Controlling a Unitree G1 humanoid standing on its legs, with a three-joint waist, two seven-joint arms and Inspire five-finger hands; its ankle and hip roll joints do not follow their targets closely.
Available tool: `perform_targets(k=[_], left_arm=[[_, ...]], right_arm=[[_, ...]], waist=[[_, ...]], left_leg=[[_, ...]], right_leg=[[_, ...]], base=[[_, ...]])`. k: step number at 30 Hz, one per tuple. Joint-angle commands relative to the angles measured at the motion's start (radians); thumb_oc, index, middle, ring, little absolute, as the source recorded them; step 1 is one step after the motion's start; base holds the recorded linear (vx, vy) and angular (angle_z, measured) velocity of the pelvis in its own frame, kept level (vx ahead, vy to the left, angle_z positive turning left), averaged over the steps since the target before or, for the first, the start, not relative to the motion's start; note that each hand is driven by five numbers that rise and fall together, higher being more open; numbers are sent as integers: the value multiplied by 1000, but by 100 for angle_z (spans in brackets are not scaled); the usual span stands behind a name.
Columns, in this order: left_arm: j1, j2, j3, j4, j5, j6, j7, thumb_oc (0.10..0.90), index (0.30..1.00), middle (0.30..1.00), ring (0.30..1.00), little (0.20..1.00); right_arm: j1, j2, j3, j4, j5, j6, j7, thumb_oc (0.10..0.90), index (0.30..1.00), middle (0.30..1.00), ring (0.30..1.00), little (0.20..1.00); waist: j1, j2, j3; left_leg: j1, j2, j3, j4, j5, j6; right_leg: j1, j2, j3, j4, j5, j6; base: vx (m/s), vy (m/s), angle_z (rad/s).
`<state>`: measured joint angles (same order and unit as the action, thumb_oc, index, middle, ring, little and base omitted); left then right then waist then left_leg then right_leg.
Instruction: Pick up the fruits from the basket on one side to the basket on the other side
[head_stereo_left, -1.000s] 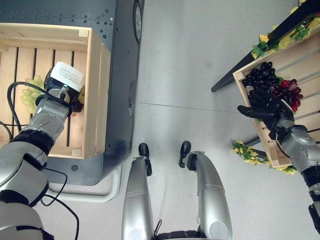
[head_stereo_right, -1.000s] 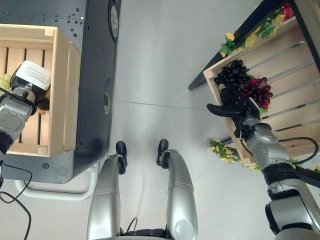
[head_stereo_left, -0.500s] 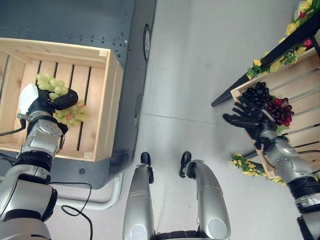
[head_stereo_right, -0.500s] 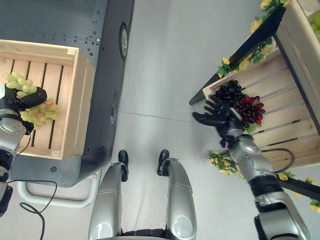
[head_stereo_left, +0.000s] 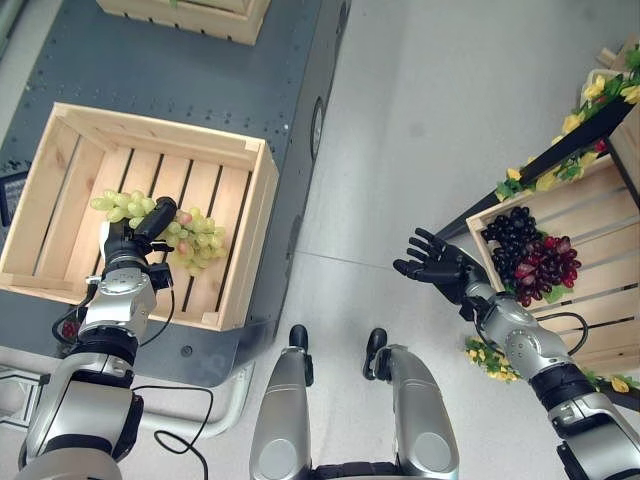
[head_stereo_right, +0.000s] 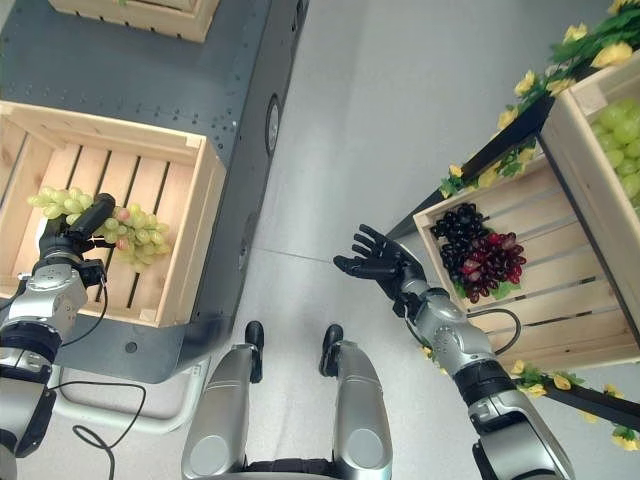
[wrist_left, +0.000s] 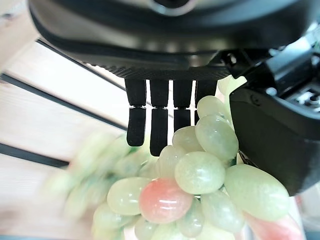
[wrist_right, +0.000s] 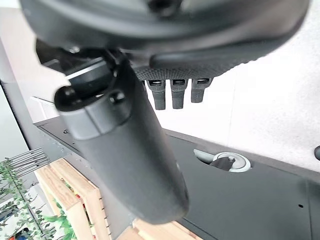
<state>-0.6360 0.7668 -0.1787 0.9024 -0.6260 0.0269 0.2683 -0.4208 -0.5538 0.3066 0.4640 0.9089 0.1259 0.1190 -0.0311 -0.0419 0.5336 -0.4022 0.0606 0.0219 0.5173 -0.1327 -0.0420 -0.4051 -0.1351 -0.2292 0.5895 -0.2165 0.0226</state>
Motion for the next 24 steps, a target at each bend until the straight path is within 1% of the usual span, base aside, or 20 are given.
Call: perform_targets(k=[1,2,5,7,9,11,12,14,16,17,20,22,24], left_arm=[[-37,62,77,-111,-5,-159,34,400,300,300,300,300],[-27,63,79,-119,11,-176,33,400,300,300,300,300],[-3,65,88,-144,-4,-208,21,400,300,300,300,300],[25,63,96,-166,-8,-235,20,400,300,300,300,300],[36,64,103,-181,-9,-243,21,400,300,300,300,300],[49,62,109,-203,2,-246,24,400,300,300,300,300],[59,58,109,-227,32,-253,23,400,300,300,300,300],[62,56,106,-241,48,-257,22,400,300,300,300,300],[55,55,93,-266,95,-266,20,400,300,300,300,300],[53,55,92,-267,99,-266,19,400,300,300,300,300],[28,51,64,-295,147,-276,9,400,300,300,300,300],[1,50,32,-321,161,-279,-3,400,300,300,300,300],[-22,48,10,-323,154,-292,-12,400,300,300,300,300]], right_arm=[[-15,-19,-71,-78,-12,-42,67,800,900,900,900,900],[-4,-15,-69,-76,-16,-44,80,800,900,900,900,900],[25,-6,-63,-88,-20,-49,91,800,900,900,900,900],[50,0,-58,-91,-19,-42,106,800,900,900,900,900],[64,5,-57,-88,-19,-41,121,800,900,900,900,900],[81,15,-53,-84,-29,-45,136,800,900,900,900,900],[93,21,-46,-86,-44,-60,142,800,900,900,900,900],[99,22,-42,-89,-60,-73,138,800,900,900,900,900],[93,18,-22,-96,-153,-129,109,800,900,900,900,900],[91,17,-20,-97,-154,-129,106,800,900,900,900,900],[50,23,11,-115,-197,-184,70,800,900,900,900,900],[13,45,50,-136,-181,-202,44,800,900,900,900,900],[-10,61,74,-138,-165,-201,32,800,900,900,900,900]], waist=[[-10,19,-38],[-9,20,-49],[-8,26,-79],[-5,33,-112],[-4,37,-129],[-2,42,-158],[1,46,-185],[2,49,-199],[6,55,-233],[6,56,-235],[15,63,-272],[23,67,-303],[25,72,-318]], left_leg=[[105,-56,75,-68,-27,61],[128,-59,71,-88,-24,60],[174,-64,64,-141,-11,54],[224,-69,61,-208,9,46],[252,-72,57,-247,21,41],[288,-74,52,-296,34,35],[320,-77,45,-338,43,30],[339,-78,40,-361,50,26],[370,-79,29,-404,63,20],[373,-79,29,-407,64,20],[405,-81,16,-451,78,14],[424,-82,8,-482,89,12],[434,-83,6,-502,96,11]], right_leg=[[80,8,44,-75,27,-4],[105,10,41,-96,29,-3],[152,14,36,-144,32,-1],[210,18,23,-212,40,0],[244,21,16,-254,47,1],[291,26,9,-313,56,2],[335,33,3,-367,66,2],[361,36,-1,-396,73,3],[400,40,-7,-438,85,4],[404,40,-7,-441,86,4],[442,43,-9,-484,103,7],[465,47,-9,-517,119,10],[477,49,-11,-535,128,12]], base=[[12,-49,-1],[15,-52,-2],[41,-48,1],[68,-51,-1],[53,-51,-2],[65,-76,1],[55,-80,3],[34,-98,8],[9,-119,12],[-2,-84,5],[6,-112,3],[-5,-131,6],[-3,-80,4]])
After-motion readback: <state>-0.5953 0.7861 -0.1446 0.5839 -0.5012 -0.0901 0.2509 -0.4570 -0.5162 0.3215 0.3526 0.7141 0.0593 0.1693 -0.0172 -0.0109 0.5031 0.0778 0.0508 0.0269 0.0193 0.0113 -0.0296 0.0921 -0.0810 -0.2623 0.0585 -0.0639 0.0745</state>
